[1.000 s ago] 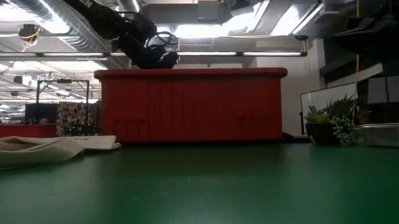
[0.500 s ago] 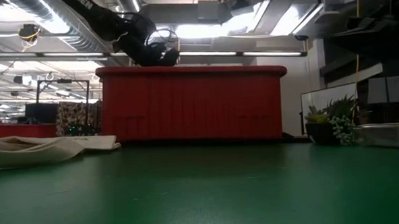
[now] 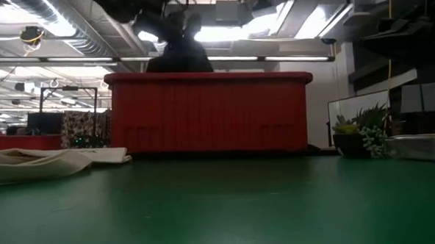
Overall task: Fold laundry
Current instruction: Remove the dark blue pants from the laundry bin
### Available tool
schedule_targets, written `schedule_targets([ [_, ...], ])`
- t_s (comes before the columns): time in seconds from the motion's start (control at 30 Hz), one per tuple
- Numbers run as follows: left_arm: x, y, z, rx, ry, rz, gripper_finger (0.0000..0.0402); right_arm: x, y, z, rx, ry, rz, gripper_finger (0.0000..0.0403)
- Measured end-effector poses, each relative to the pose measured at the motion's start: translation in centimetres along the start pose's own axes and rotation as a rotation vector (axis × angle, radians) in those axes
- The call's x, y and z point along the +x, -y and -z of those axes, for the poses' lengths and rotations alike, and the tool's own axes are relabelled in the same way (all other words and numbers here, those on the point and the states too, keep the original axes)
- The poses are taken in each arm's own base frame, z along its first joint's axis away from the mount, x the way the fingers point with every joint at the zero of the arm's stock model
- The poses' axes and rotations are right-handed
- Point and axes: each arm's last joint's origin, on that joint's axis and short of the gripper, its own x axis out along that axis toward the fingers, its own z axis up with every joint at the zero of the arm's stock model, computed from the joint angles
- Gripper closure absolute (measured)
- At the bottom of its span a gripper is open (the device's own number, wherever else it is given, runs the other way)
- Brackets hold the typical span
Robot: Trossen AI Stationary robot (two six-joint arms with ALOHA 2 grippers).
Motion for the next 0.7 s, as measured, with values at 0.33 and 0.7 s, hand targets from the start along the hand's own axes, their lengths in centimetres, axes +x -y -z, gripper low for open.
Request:
schedule_targets([
  [0.33,-1.4,3.6,-5.8,0.031,0.152,0.193,0.0401,0.0,0.0,-0.1,0.000,0.006,0.005,0.0379],
  [0.7,-3.5,6.5,-10.1,0.067,0.272,0.362,0.0401,0.0,0.4,0.0,0.002,-0.050,0.110,0.0379],
])
